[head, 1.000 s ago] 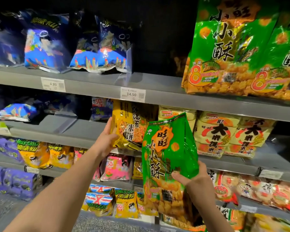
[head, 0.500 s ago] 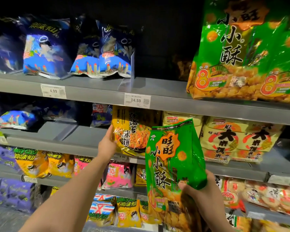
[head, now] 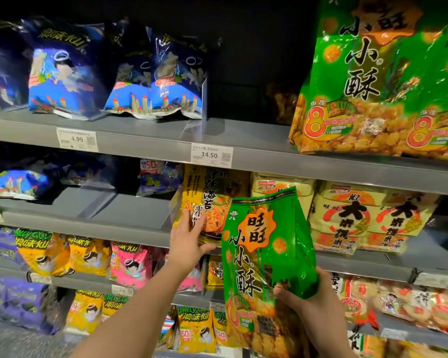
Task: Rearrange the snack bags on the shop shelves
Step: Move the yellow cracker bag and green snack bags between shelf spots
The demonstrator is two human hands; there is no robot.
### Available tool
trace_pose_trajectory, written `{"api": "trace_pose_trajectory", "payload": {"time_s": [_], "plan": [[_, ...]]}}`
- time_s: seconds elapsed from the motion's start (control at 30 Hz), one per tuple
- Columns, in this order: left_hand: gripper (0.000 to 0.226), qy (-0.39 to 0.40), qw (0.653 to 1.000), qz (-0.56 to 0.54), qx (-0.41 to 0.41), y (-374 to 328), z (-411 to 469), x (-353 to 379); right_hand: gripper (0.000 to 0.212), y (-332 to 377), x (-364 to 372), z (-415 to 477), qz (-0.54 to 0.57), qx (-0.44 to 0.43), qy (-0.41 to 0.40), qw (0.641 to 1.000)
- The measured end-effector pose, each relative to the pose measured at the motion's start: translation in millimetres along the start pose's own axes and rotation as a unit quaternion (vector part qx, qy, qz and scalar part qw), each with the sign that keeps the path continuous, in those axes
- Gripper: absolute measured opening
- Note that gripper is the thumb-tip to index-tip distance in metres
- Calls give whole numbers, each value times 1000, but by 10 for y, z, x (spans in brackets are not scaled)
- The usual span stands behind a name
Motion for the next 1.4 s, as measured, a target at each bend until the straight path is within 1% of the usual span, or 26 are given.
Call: {"api": "trace_pose_trajectory", "payload": {"time_s": [0.03,0.1,0.13,0.23,0.3,0.37,0.47,0.6,0.77,0.8,0.83,0.93,1.07,1.1,1.13,1.2,1.27,1.33,1.4], "plan": [[77,5,1000,6,7,45,-11,20,54,2,4,1,1,0,0,1000],[67,-13,1000,-6,-8,73,-4,-13,63,-18,17,16,0,3,0,1000],[62,-26,999,7,-17,43,13,-46,66,-39,23,31,-1,6,-1,1000],[40,-50,993,98,-38,-91,82,-132,70,-58,43,59,-9,19,-2,1000],[25,-45,990,122,-47,-126,128,-150,74,-91,33,93,-8,20,-1,1000],[16,-36,989,133,-54,-125,168,-146,76,-95,22,111,-1,17,-1,1000],[23,-30,986,151,-58,-147,198,-131,73,-76,26,117,0,10,-2,1000],[38,-14,983,182,-35,-211,63,-67,69,-79,49,112,-16,5,-12,1000],[77,-16,986,164,-3,-335,-293,143,72,6,87,64,-9,-5,6,1000],[82,-15,986,165,3,-360,-339,191,70,10,90,60,-10,-8,7,1000],[82,-17,986,163,10,-383,-376,226,69,9,90,60,-11,-10,9,1000],[64,-12,987,155,34,-413,-402,307,66,-27,86,88,-15,-8,12,1000],[41,-18,986,150,64,-356,-253,367,71,-118,67,140,-15,1,14,1000],[41,-24,988,134,67,-351,-198,341,72,-129,61,149,-13,3,15,1000],[47,-13,990,121,69,-355,-136,320,73,-142,54,160,-10,3,16,1000],[64,55,991,110,54,-338,-13,289,73,-160,42,183,-9,1,17,1000],[76,102,987,115,38,-319,118,231,72,-182,42,197,-11,5,21,1000],[80,168,975,142,27,-327,257,178,68,-219,48,220,-7,13,24,1000],[74,233,957,169,30,-332,381,156,69,-249,55,243,-10,17,21,1000]]}}
Point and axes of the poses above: each hand's wrist, its own z-axis towards the middle knuckle, its own x-axis out of the palm, y = z × x, the point moved 4 cm from there along z, towards the middle knuckle, and after that the axes turned 6 degrees about x, right-handed, at the moved point
